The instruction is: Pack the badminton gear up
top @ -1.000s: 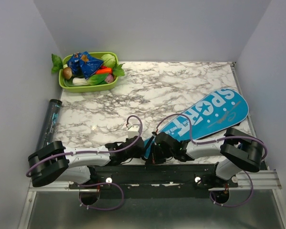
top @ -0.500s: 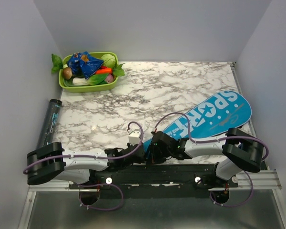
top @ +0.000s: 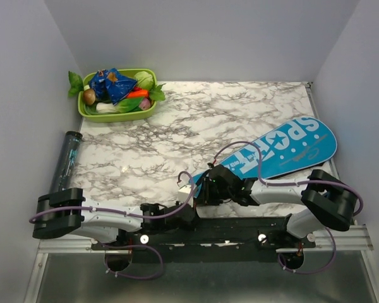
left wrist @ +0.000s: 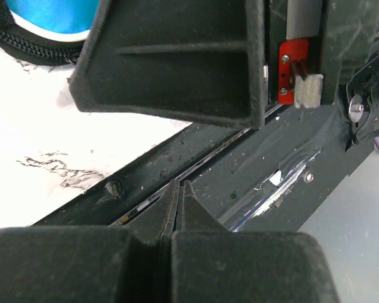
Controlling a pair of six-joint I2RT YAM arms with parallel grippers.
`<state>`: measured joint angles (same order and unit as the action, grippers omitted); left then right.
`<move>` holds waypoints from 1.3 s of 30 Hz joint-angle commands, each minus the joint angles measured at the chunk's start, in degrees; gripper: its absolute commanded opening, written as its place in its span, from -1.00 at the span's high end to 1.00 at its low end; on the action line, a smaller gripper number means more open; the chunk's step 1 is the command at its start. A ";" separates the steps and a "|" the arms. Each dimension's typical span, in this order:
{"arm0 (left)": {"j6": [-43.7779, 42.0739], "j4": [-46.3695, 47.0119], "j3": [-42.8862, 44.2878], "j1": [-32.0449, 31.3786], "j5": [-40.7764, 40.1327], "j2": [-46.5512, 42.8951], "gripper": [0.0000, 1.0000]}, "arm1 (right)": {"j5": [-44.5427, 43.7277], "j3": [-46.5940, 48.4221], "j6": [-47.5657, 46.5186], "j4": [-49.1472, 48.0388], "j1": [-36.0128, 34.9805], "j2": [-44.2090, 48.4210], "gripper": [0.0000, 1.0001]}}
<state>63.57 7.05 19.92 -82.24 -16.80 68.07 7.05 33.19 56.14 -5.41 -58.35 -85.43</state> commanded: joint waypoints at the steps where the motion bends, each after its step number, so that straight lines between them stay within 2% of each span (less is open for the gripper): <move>1: -0.37 -6.94 3.10 0.06 -0.60 -2.76 1.00 | -4.94 1.08 -2.34 1.27 0.07 2.89 0.15; 7: -2.75 -16.87 5.56 1.64 -4.91 -8.74 1.00 | -9.41 2.05 -4.81 15.15 -0.01 10.62 -0.12; 9: -3.71 -18.90 6.09 2.78 -6.31 -11.03 0.99 | -12.22 2.06 -5.07 20.60 -0.01 14.21 -0.15; 13: -6.08 -24.87 8.89 4.80 -9.39 -13.66 0.88 | -17.94 1.53 -6.47 26.50 0.07 20.54 -0.24; 15: -7.75 -26.99 10.30 5.50 -11.41 -15.24 0.75 | -20.23 1.61 -7.71 28.08 -0.01 22.66 -0.28; 16: -8.46 -29.09 11.79 5.60 -13.42 -15.77 0.56 | -21.02 1.70 -8.93 28.43 -0.01 25.46 -0.29; 18: -10.47 -30.60 13.29 6.12 -15.27 -17.79 0.35 | -23.12 1.70 -10.08 29.23 -0.01 28.20 -0.34; 19: -11.79 -32.60 15.04 6.56 -17.37 -18.41 0.13 | -23.92 1.96 -11.48 29.49 -0.01 29.60 -0.37; 21: -13.73 -34.20 16.81 6.91 -19.32 -20.17 -0.07 | -25.41 2.49 -13.59 29.67 -0.01 32.95 -0.54; 22: -15.48 -35.51 18.47 7.26 -20.02 -20.61 -0.43 | -25.85 3.62 -15.60 29.93 -0.01 33.65 -0.66; 23: -16.36 -35.96 19.27 7.96 -20.73 -21.05 -0.85 | -26.81 4.33 -16.40 30.37 0.07 34.44 -1.00; 24: -17.24 -36.49 20.06 8.58 -20.82 -21.14 -0.97 | -27.61 5.30 -17.02 32.02 -0.01 34.45 -1.00; 30: -21.47 -38.95 25.34 11.22 -22.31 -19.21 -0.97 | -33.32 11.10 -20.72 38.10 0.07 34.27 -1.00; 39: -22.88 -37.90 28.06 11.57 -22.84 -14.99 -0.97 | -37.37 9.61 -25.46 36.26 0.07 41.56 -1.00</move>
<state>42.61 -29.85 45.98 -70.87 -37.95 51.51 -26.20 43.03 33.93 29.98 -58.37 -46.81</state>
